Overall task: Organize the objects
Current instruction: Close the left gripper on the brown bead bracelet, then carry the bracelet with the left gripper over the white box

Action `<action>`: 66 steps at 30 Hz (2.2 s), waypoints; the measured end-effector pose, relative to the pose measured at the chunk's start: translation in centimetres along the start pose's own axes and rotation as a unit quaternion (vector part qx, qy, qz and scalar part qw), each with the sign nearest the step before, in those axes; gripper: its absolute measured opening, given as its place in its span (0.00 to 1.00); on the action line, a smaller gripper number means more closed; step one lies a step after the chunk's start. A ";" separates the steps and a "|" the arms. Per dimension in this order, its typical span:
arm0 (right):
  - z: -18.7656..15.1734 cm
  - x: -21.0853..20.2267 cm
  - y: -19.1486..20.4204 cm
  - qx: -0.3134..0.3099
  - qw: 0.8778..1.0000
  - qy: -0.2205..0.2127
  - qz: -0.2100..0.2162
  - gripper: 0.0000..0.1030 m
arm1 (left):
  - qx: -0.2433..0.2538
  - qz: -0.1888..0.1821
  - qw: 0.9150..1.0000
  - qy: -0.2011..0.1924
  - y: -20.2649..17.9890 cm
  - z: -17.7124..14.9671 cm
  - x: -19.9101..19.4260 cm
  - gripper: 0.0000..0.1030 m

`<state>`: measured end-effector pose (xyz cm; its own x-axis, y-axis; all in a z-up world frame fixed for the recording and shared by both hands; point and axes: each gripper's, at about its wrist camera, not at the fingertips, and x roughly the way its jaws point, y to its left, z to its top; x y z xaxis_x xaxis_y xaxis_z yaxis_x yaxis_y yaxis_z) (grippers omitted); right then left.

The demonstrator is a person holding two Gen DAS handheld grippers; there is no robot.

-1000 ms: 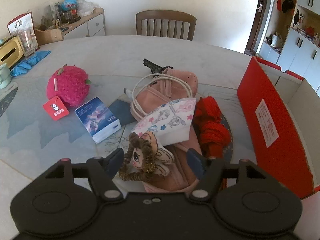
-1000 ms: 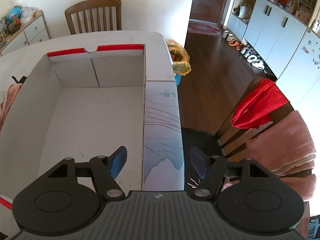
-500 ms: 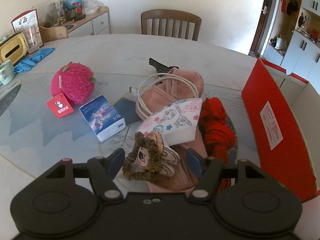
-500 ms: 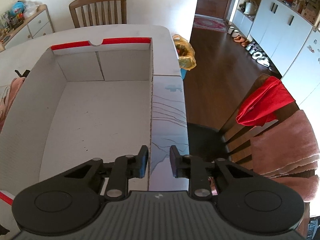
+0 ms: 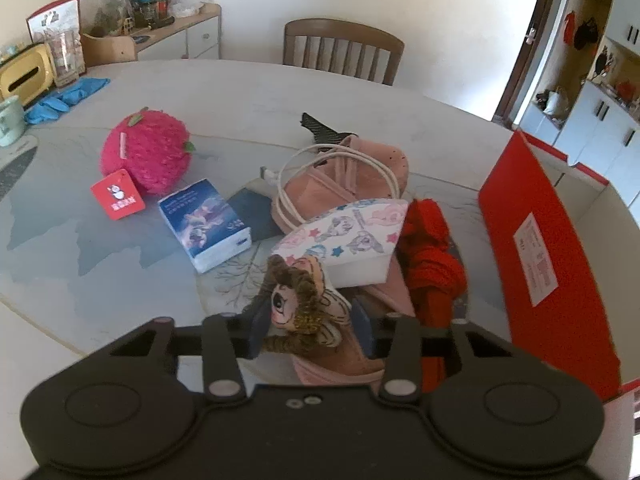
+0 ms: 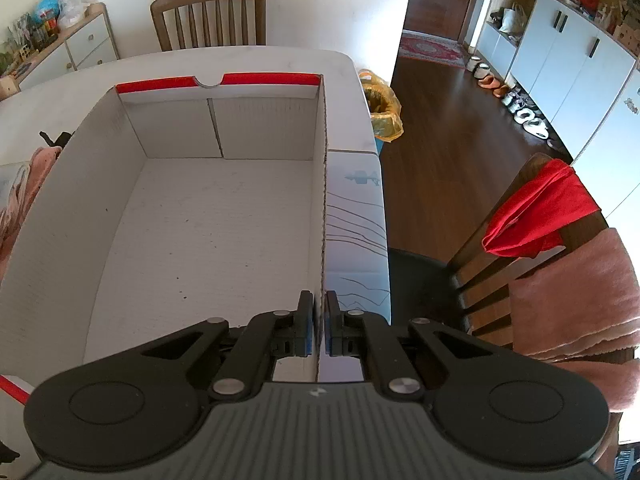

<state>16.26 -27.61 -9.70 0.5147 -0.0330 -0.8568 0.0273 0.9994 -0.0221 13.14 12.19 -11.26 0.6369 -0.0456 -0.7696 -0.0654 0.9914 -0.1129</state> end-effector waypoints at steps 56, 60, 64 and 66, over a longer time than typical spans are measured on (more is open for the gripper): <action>-1.2 -1.1 1.5 -0.017 0.999 0.023 0.022 0.05 | 0.223 -0.216 0.949 -0.061 -20.4 5.9 -5.8 0.11; -1.1 -1.0 1.0 -0.023 0.999 0.024 0.029 0.05 | 0.239 -0.222 0.944 -0.046 -23.3 5.9 -4.1 0.11; -1.1 -1.0 0.8 -0.027 0.999 0.026 0.033 0.05 | 0.252 -0.221 0.942 -0.022 -25.3 5.5 -1.7 0.11; -1.1 -1.0 0.8 -0.031 0.999 0.026 0.036 0.05 | 0.259 -0.219 0.941 -0.009 -26.1 5.0 -0.3 0.11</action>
<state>14.88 -26.80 -9.43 0.4691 0.0371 -0.8824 -0.0608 0.9981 0.0097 18.51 -13.04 -4.89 0.5298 -0.4655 -0.7089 0.5860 0.8052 -0.0907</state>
